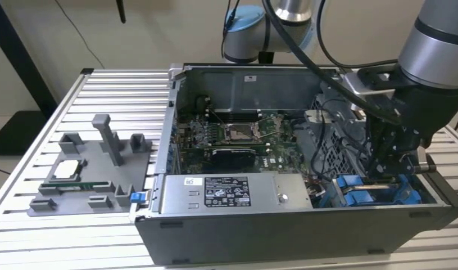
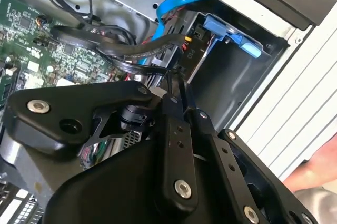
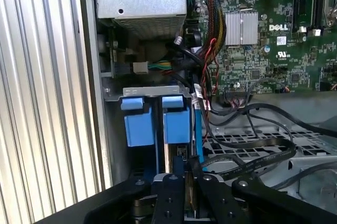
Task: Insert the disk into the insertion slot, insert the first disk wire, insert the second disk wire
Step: 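Insert the second disk wire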
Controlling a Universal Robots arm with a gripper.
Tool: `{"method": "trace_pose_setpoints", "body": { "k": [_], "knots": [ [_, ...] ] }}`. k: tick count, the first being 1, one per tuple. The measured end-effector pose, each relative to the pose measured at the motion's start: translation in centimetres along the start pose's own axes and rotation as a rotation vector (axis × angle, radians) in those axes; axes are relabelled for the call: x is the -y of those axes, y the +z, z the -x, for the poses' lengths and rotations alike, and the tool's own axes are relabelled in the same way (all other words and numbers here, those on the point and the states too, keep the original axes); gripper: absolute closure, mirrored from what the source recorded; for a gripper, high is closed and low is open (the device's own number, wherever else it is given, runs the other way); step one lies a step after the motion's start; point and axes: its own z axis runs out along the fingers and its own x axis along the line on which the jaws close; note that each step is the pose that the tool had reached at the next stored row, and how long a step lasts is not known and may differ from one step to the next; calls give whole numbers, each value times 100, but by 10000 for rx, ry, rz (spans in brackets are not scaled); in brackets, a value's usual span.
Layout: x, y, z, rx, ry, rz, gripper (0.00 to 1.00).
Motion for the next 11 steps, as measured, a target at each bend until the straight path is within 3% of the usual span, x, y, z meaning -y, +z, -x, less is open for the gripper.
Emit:
{"method": "trace_pose_setpoints", "body": {
  "k": [11],
  "knots": [
    [13, 19, 1, 3, -1, -30, 100]
  ]
}}
